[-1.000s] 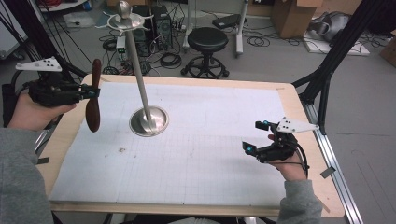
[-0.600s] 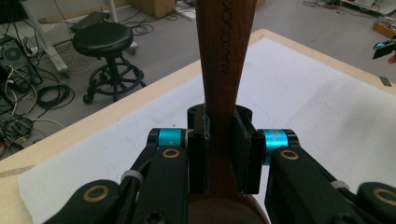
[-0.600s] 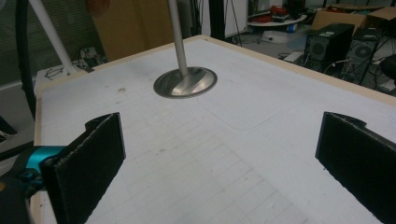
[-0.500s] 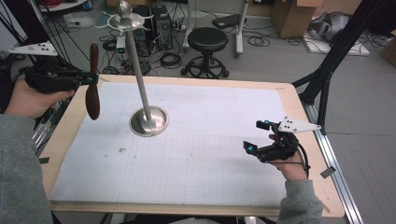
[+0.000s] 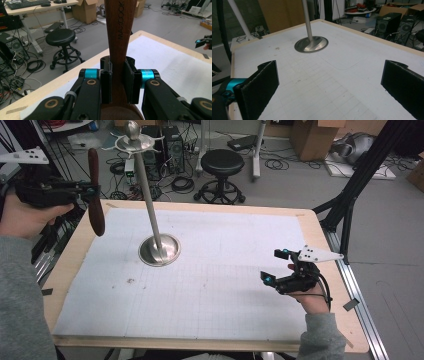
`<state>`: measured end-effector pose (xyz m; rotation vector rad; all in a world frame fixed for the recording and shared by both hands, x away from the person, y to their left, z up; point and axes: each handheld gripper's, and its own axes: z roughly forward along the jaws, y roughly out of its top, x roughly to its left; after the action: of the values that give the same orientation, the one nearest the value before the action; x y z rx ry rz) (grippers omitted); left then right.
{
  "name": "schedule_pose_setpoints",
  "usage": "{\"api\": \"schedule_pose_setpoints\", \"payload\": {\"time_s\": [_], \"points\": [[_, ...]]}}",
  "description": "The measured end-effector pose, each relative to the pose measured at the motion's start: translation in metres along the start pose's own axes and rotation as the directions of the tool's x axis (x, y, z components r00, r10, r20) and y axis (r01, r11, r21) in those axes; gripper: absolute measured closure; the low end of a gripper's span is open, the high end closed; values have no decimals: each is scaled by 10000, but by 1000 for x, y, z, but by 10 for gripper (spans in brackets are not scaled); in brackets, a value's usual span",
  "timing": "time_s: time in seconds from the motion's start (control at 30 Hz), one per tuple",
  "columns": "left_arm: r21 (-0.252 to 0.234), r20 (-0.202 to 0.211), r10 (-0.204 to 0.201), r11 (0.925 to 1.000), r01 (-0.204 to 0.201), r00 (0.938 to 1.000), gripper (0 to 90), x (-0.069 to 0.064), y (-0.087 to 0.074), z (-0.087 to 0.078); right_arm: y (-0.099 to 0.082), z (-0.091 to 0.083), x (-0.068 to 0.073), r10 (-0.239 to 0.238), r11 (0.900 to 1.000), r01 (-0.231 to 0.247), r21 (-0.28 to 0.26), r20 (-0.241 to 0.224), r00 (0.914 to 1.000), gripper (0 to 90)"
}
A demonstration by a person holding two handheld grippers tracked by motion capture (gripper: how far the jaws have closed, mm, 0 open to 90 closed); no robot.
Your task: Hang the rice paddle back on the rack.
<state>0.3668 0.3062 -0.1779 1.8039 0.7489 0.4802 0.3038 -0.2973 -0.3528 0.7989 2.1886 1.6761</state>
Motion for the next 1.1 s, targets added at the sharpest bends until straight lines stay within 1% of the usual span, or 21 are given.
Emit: {"api": "schedule_pose_setpoints", "payload": {"time_s": [0.1,0.17,0.23,0.27,0.3,0.33,0.47,0.6,0.77,0.87,0.93,1.0,1.03,1.1], "points": [[-123,84,-45,9999,46,10000,776,0,3,0,0,0,0,7,10000,-7,-3,-25,10000,1],[-280,273,-223,9993,231,9994,776,0,4,1,0,0,0,-21,10000,20,-5,-28,10000,1],[-309,360,-231,9992,242,9991,776,0,4,2,0,0,-1,-59,10000,59,-19,-33,10000,1],[-323,384,-282,9990,294,9989,776,1,4,3,0,0,0,23,10000,-23,16,-60,10000,1],[-338,385,-326,9989,339,9987,776,0,5,4,0,0,0,-3,10000,3,-5,-60,10000,1],[-328,427,-289,9990,303,9987,776,1,5,5,0,0,0,-1,10000,1,-16,-55,10000,1],[-402,466,-437,9981,456,9980,776,2,5,7,0,-1,0,-6,10000,6,-8,-52,10000,1],[-476,505,-488,9976,512,9975,776,4,5,8,0,-1,0,39,10000,-39,-4,-75,10000,1],[-580,605,-669,9958,704,9959,776,5,5,8,0,-1,0,19,10000,-19,-27,-62,10000,1],[-562,714,-607,9963,648,9956,776,4,5,8,0,-2,0,8,10000,-9,-30,-47,10000,1],[-520,664,-569,9968,604,9962,776,4,5,9,0,-2,0,26,10000,-26,-29,-36,10000,1],[-521,643,-638,9964,672,9959,776,5,5,10,0,-2,0,17,10000,-18,-18,-38,10000,1],[-531,682,-620,9964,657,9957,776,5,5,10,0,-2,0,21,10000,-21,-6,-32,10000,1],[-626,746,-703,9952,750,9947,776,6,5,10,0,-3,-1,24,10000,-24,3,-37,10000,1]]}}
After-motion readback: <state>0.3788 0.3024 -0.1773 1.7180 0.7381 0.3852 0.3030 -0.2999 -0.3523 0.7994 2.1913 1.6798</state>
